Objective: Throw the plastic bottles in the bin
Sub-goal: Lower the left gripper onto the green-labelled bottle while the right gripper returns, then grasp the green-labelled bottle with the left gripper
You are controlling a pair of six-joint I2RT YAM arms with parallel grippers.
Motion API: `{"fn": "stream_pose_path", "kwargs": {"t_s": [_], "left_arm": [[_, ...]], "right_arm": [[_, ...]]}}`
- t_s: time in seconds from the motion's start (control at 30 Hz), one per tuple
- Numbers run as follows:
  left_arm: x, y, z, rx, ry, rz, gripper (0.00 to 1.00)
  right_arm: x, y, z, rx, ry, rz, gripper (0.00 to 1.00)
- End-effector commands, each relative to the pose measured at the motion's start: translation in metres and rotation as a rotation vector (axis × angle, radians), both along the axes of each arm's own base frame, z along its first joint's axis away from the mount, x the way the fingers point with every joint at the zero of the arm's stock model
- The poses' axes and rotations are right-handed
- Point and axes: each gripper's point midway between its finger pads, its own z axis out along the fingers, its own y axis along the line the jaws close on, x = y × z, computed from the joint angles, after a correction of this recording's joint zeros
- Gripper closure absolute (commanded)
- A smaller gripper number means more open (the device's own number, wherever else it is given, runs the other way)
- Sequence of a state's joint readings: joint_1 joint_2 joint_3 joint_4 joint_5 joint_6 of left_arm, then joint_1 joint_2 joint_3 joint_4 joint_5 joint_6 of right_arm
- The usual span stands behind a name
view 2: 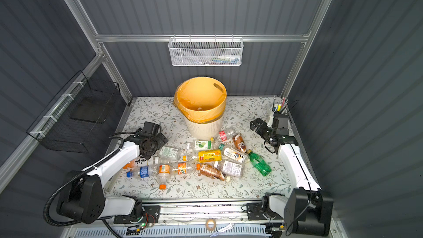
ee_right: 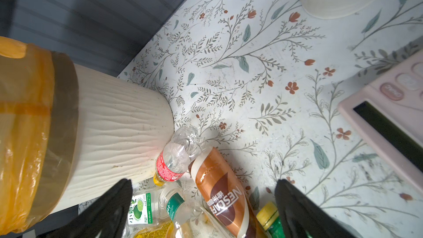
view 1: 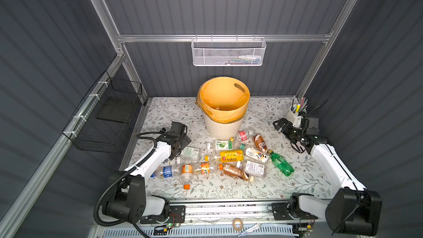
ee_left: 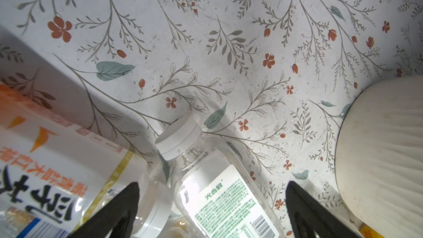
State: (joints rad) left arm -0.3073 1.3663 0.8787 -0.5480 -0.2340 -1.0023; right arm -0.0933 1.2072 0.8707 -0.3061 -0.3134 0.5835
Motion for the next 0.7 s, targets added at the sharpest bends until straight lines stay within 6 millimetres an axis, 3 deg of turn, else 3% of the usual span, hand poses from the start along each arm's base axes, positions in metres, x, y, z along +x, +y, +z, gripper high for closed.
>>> {"fn": "stream_pose_path", "kwargs": {"t_s": [0.0,0.43,0.6,0.67], "left_arm": [[-0.002,-0.004,0.001,-0.022,0.032,0.037,0.0],[-0.004,-0.023,-0.012,-0.044,0.09,0.086,0.0],[0.002,-0.026,-0.015,-0.059,0.077,0.104,0.01],[0.004,-0.029,-0.019,-0.066,0.085,0.105,0.01]], "right_arm": [[0.002,-0.003,0.003,-0.014,0.02,0.004,0.01],[0.001,-0.018,-0.002,-0.004,0.03,-0.031,0.01],[0.001,-0.031,-0.001,-0.005,0.026,-0.066,0.01],[0.0,-0.027,0.001,0.019,0.021,-0.042,0.01]]}}
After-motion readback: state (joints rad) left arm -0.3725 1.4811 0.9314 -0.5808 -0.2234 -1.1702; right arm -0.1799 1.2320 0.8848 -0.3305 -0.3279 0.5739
